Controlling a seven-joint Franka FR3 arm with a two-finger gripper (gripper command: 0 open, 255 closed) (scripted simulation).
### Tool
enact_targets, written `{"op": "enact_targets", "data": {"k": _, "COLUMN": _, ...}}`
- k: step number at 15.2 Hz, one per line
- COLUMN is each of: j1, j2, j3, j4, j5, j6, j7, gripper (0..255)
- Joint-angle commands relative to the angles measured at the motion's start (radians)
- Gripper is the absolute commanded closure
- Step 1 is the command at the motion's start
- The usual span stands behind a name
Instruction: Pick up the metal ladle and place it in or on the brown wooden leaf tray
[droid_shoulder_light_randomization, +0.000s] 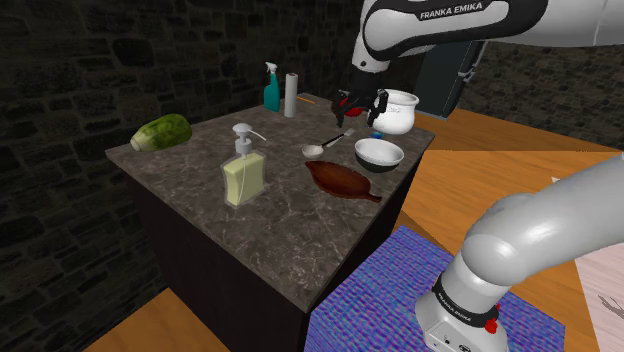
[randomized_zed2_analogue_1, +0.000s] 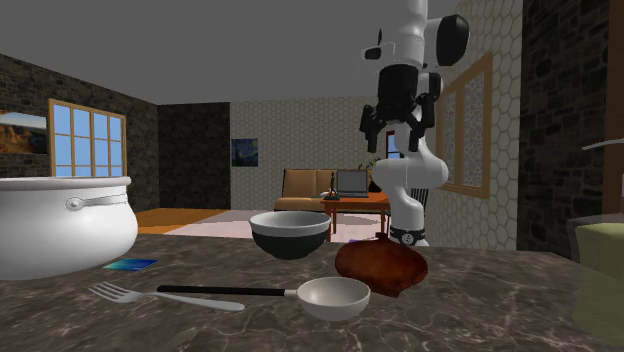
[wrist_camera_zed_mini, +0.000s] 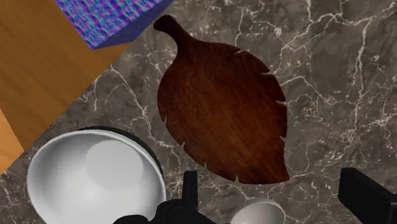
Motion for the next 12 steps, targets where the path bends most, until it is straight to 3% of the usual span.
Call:
{"op": "enact_targets", "data": {"k": 1, "j1": -0.016, "j2": 0.069, "j3": 0.011, "j4": 0.013, "j5": -0.001, "j6": 0.063, "j7": 0.069, "gripper": 0}}
{"op": "enact_targets", "data": {"k": 12, "j1": -0.095, "j2": 0.451, "j3": 0.008, "j4": 0.206, "j5": -0.042, "j6": 0.277, "j7": 0.396, "gripper": 0}}
